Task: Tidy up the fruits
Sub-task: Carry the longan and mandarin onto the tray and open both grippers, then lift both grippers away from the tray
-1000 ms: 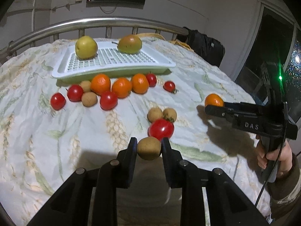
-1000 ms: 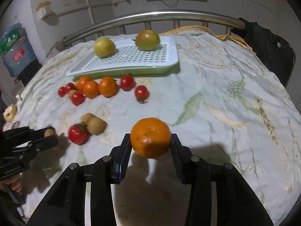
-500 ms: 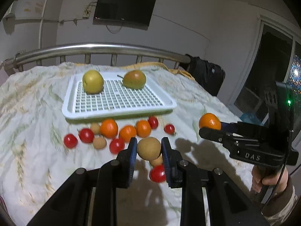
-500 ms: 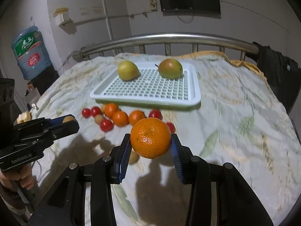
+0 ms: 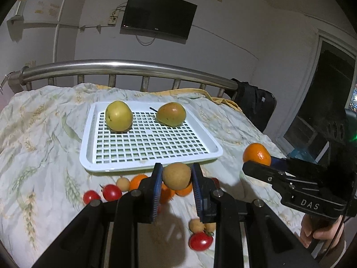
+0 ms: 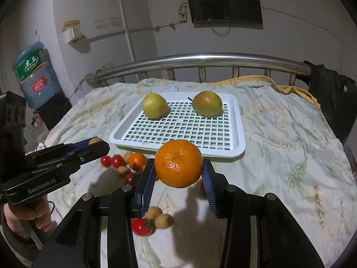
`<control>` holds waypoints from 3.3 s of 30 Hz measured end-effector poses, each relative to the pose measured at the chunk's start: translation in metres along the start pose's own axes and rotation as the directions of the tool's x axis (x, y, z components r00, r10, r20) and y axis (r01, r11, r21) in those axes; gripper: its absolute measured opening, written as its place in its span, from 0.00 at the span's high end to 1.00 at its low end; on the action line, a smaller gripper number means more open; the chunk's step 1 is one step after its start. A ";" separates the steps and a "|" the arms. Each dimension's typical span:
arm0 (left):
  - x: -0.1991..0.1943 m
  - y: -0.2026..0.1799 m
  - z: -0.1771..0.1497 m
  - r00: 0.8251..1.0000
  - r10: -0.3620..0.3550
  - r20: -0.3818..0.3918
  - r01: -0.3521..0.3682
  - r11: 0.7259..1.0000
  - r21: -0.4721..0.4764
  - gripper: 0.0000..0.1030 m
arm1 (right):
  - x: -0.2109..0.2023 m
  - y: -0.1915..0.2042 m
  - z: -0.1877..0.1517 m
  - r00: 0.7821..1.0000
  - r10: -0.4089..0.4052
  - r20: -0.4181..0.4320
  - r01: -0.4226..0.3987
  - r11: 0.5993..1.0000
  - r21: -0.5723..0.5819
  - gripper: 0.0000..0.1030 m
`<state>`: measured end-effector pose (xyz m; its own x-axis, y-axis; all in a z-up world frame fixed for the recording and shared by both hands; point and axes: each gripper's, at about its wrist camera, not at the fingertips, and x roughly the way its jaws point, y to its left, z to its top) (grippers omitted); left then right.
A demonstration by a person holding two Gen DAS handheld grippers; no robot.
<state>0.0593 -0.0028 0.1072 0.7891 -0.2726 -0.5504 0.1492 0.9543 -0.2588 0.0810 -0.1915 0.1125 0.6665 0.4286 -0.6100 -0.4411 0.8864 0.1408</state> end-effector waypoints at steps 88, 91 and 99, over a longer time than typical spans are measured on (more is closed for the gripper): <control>-0.003 0.036 -0.007 0.979 0.150 0.142 -0.142 0.988 -0.065 0.01 | 0.002 -0.017 -0.003 0.980 -0.040 0.195 0.029 0.998 0.059 0.00; -0.006 0.036 -0.014 0.980 0.139 0.139 -0.132 0.990 -0.057 0.01 | 0.001 -0.018 -0.011 0.980 -0.038 0.196 0.025 0.997 0.069 0.00; -0.004 0.036 -0.027 0.988 0.110 0.107 -0.108 0.994 -0.028 0.01 | 0.014 -0.018 -0.027 0.989 -0.026 0.144 0.022 0.999 0.025 0.00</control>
<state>0.0455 0.0290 0.0783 0.8601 -0.1511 -0.4873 0.0467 0.9745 -0.2197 0.0823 -0.2066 0.0803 0.7569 0.4265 -0.4952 -0.4112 0.8997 0.1465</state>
